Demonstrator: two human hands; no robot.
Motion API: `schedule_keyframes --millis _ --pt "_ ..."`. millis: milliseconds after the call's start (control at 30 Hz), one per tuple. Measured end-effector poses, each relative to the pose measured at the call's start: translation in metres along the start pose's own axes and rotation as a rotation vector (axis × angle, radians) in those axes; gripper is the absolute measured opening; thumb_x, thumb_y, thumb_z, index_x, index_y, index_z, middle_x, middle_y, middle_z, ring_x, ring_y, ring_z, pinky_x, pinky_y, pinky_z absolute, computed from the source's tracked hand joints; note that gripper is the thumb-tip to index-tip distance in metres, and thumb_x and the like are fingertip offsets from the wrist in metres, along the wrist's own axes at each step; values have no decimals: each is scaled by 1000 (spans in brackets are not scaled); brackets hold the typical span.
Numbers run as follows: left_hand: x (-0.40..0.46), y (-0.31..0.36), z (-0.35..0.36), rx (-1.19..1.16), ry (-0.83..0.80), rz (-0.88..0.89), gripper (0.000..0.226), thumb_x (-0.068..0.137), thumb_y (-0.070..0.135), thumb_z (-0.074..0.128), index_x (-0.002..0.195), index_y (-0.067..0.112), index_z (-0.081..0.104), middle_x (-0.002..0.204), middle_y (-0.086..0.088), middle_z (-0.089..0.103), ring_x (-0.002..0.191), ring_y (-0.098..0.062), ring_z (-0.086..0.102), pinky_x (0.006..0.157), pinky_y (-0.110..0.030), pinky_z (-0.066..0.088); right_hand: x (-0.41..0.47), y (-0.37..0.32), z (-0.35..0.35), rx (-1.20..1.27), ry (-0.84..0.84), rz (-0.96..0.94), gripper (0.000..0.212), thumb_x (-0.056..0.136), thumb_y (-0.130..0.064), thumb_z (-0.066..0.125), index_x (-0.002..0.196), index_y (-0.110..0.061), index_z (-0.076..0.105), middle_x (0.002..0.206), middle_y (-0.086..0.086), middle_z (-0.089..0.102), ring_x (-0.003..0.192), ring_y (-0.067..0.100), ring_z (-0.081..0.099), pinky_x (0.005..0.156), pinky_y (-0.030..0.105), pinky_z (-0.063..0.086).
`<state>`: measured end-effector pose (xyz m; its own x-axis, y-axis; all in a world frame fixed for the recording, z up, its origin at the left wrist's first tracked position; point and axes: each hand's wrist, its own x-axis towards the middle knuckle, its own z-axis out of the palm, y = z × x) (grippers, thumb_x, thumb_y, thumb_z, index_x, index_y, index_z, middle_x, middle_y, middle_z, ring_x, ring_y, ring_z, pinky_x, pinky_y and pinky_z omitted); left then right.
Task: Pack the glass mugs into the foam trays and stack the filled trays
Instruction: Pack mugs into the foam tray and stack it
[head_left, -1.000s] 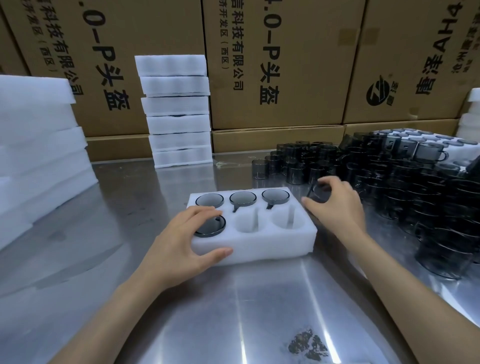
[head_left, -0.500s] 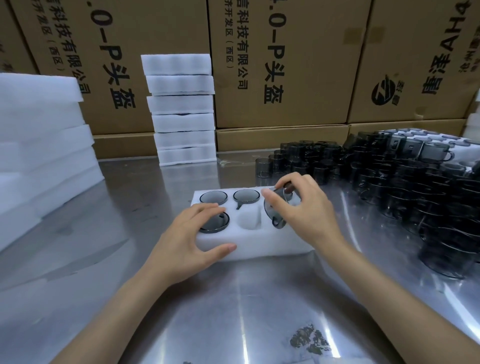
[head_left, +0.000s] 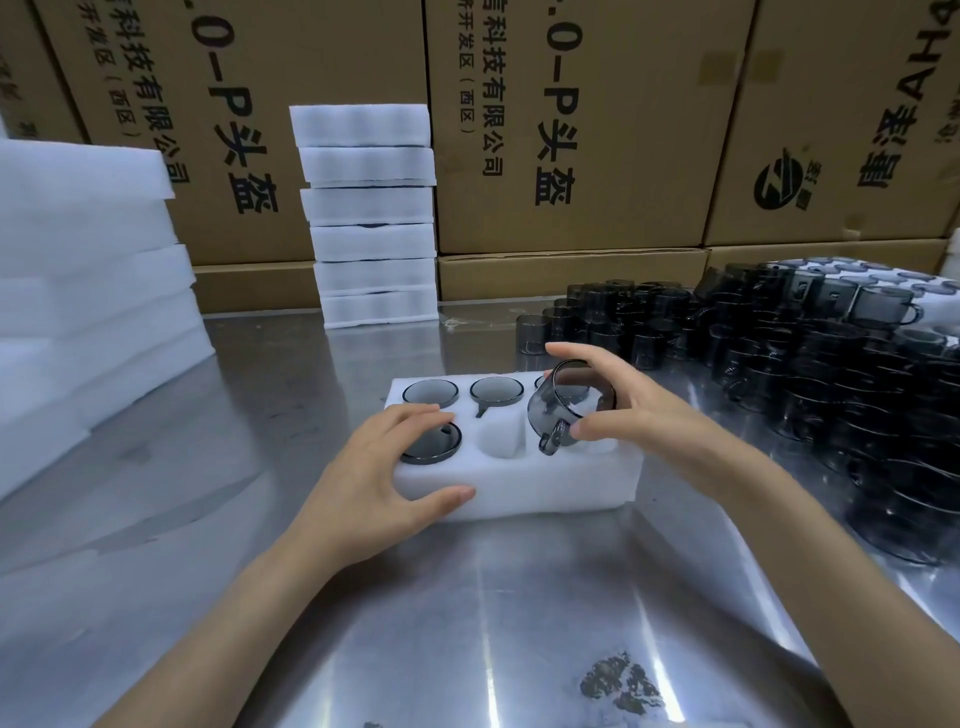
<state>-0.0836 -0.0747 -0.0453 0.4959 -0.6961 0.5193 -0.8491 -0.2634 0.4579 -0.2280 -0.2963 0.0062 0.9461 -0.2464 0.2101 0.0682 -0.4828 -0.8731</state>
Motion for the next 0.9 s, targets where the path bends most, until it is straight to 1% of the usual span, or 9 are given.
schedule_keyframes --millis 100,200,267,333,500,600,700,833,900 --pt "0 1 0 0 -9 0 68 65 70 60 126 41 52 130 30 43 126 8 35 100 -15 29 2 2 -1 22 65 5 59 65 -23 78 115 -47 56 110 -14 65 70 7 51 78 25 46" --pt "0 1 -1 -6 -11 -1 66 67 64 65 127 39 52 130 28 44 125 9 35 99 -5 24 5 4 12 -67 301 -14 42 63 -44 80 97 -32 59 95 -12 68 67 -4 50 67 20 41" --pt "0 4 -2 22 4 14 65 68 60 66 127 35 53 130 25 46 124 6 38 101 -9 27 5 1 25 -142 432 5 51 56 -65 71 86 -29 51 82 -19 63 64 -6 48 60 17 35" --pt "0 12 -4 82 75 111 61 72 52 67 126 27 56 128 17 51 120 -2 44 103 -25 34 2 -5 37 -145 494 -3 58 51 -75 61 82 -29 46 74 -23 58 60 -6 48 53 12 35" --pt "1 44 -1 68 376 369 46 78 41 70 115 15 65 112 3 62 100 -15 58 86 -33 46 0 -13 54 -125 564 -37 40 66 -67 56 83 -30 55 80 -12 60 69 -8 51 59 4 35" --pt "2 55 11 104 395 437 60 75 43 76 122 9 61 113 -4 63 99 -20 59 82 -37 50 -1 -16 60 -120 554 -6 41 69 -71 55 78 -31 56 79 -11 61 69 -4 52 59 11 37" --pt "4 58 19 90 350 366 73 75 48 71 132 6 52 123 -3 58 109 -16 53 85 -33 51 -3 -18 64 -102 516 9 45 71 -74 47 85 -33 59 84 -14 63 76 -2 56 65 23 40" --pt "10 51 18 -26 371 256 64 77 45 68 131 15 53 114 3 56 104 -11 56 87 -18 45 -5 -18 67 -111 399 -69 34 78 -55 58 107 -37 58 97 -22 61 88 -8 55 71 16 38" --pt "11 43 16 -121 376 197 59 78 43 70 129 22 52 112 11 58 105 -5 57 87 -13 43 -7 -18 66 -163 334 -122 42 79 -40 65 118 -36 53 107 -20 55 85 -4 55 73 14 39"
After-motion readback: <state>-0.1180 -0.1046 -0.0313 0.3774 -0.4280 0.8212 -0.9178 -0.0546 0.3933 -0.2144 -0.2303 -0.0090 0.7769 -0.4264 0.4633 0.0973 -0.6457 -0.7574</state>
